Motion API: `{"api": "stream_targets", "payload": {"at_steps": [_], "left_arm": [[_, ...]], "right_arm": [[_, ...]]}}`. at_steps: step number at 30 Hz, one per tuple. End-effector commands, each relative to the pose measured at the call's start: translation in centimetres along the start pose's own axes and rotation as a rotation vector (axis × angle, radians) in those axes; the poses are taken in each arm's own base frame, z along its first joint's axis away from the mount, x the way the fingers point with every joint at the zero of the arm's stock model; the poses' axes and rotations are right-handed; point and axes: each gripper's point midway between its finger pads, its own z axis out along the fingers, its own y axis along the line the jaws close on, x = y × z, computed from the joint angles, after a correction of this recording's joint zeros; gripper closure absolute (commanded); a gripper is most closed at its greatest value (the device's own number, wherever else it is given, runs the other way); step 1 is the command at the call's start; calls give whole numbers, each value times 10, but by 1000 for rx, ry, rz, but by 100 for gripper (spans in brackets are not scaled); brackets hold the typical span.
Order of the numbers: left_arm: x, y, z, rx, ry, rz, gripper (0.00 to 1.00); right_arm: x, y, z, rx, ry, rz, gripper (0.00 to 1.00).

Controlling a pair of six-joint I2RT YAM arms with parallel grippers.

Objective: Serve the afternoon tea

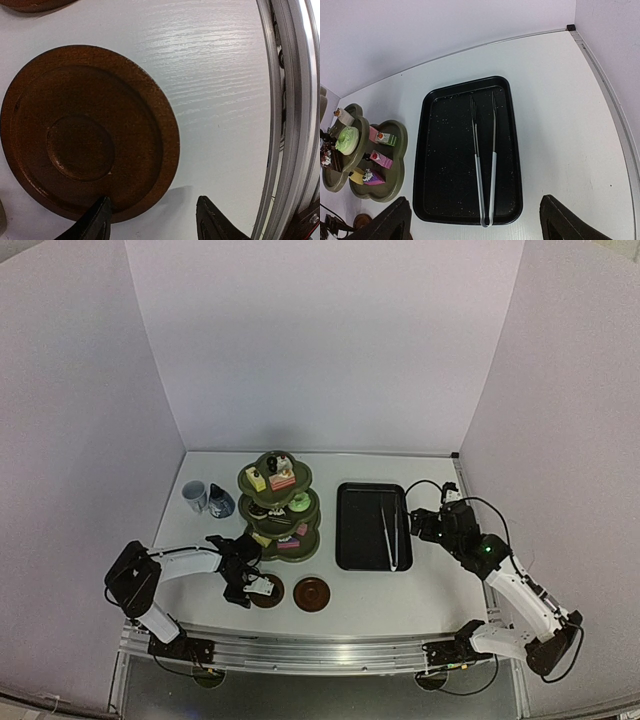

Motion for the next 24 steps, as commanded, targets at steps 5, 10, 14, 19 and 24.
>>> {"api": "stream_targets", "payload": {"at_steps": [5, 10, 14, 19, 24], "left_arm": [[18, 1, 4, 5, 75, -22, 42], [30, 5, 2, -13, 92, -18, 42], [26, 10, -2, -20, 70, -38, 42], [13, 12, -11, -21, 13, -50, 41], [-4, 24, -25, -64, -57, -72, 38]], "right_arm": [[-2, -2, -7, -2, -13, 3, 14], [-2, -3, -8, 0, -15, 3, 14], [0, -3, -6, 2, -7, 5, 14], [0, -1, -5, 0, -1, 4, 14], [-1, -1, -5, 0, -5, 0, 14]]}}
